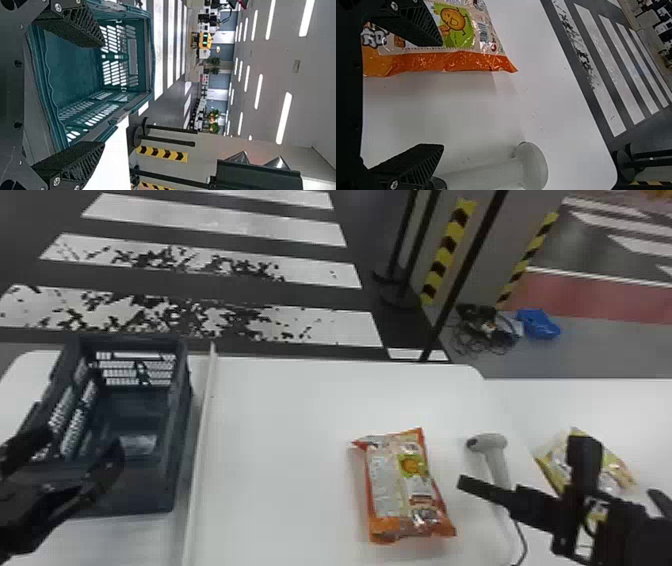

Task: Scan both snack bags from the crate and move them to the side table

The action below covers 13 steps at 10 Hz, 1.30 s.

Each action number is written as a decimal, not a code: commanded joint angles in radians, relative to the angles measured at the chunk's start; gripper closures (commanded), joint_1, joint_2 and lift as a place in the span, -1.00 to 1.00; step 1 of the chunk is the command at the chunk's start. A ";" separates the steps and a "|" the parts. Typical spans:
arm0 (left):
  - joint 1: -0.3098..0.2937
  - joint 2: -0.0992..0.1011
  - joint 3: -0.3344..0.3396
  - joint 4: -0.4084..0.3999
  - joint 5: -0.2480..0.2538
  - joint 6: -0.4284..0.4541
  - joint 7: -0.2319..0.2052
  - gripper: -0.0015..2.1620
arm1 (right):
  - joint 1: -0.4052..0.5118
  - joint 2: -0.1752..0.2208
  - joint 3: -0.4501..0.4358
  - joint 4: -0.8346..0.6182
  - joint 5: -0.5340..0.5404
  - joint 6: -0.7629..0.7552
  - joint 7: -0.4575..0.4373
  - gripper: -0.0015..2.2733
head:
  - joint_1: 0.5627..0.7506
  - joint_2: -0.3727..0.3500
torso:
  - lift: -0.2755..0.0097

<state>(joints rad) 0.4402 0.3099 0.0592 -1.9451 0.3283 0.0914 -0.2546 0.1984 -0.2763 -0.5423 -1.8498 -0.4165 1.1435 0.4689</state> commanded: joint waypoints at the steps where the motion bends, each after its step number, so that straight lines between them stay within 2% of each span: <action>1: 0.000 0.000 -0.001 0.000 0.000 0.000 0.000 -0.89 | -0.007 0.000 0.004 0.011 -0.005 0.046 0.028 -0.92 | 0.41 -0.58 | 0.24; 5: -0.003 0.000 -0.004 0.005 0.000 0.000 0.000 -0.89 | -0.007 0.000 0.088 0.026 0.018 0.065 0.079 -0.93 | 0.41 -0.45 | 0.24; 9: -0.006 0.000 -0.004 0.012 0.002 0.000 0.000 -0.89 | -0.040 -0.003 0.177 0.089 0.111 0.065 0.103 -0.93 | 0.41 -0.32 | 0.24; 10: -0.006 0.000 -0.004 0.014 0.002 0.000 0.000 -0.89 | -0.046 -0.006 0.183 0.103 0.130 0.062 0.120 -0.67 | 0.41 -0.31 | 0.24; 11: -0.006 0.000 -0.004 0.014 0.003 -0.003 0.000 -0.89 | -0.050 -0.006 0.190 0.109 0.151 0.062 0.132 -0.08 | 0.41 -0.30 | 0.24; 12: -0.006 -0.002 -0.004 0.014 0.003 0.000 0.000 -0.89 | -0.056 -0.006 0.190 0.123 0.159 0.062 0.131 0.72 | 0.41 -0.30 | 0.24; 13: -0.006 -0.002 -0.004 0.014 0.003 0.000 0.000 -0.89 | -0.056 -0.012 0.193 0.129 0.173 0.058 0.132 0.83 | 0.41 -0.32 | 0.24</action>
<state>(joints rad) 0.4340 0.3085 0.0552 -1.9313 0.3313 0.0912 -0.2547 0.1432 -0.2857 -0.3513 -1.7253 -0.2507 1.2033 0.6014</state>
